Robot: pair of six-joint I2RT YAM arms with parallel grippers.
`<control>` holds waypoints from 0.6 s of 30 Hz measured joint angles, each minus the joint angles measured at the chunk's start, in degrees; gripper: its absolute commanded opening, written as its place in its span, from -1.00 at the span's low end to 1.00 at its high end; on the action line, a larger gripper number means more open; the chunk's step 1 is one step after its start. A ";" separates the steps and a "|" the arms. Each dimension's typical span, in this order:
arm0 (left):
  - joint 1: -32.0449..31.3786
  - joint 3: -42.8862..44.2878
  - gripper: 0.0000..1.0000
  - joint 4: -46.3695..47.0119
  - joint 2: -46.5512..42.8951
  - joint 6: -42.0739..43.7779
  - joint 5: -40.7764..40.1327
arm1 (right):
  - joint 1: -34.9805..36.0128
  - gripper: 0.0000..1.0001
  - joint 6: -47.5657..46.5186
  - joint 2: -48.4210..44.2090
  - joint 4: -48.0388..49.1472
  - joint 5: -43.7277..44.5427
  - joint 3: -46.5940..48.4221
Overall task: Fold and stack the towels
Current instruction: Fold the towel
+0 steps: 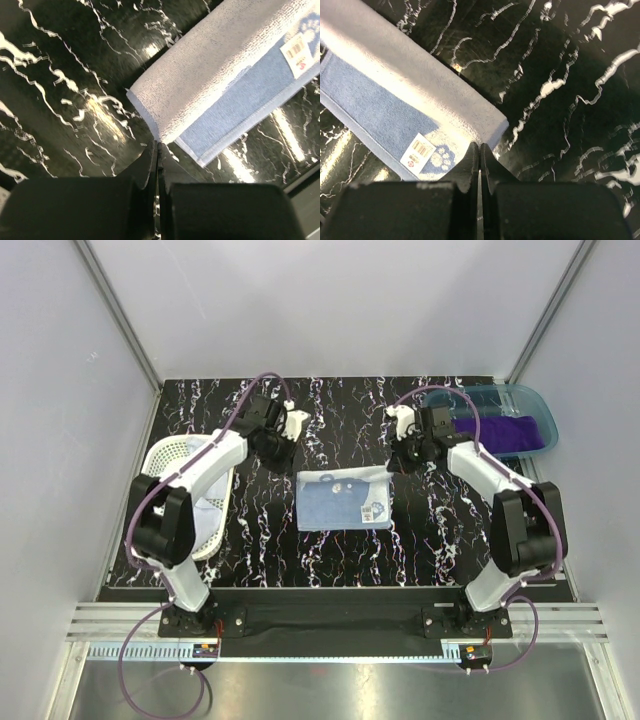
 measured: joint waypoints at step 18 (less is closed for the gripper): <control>-2.23 -8.11 -0.24 4.63 -5.68 -8.96 -2.12 | 0.83 -1.00 10.80 -6.82 -1.70 2.45 -7.26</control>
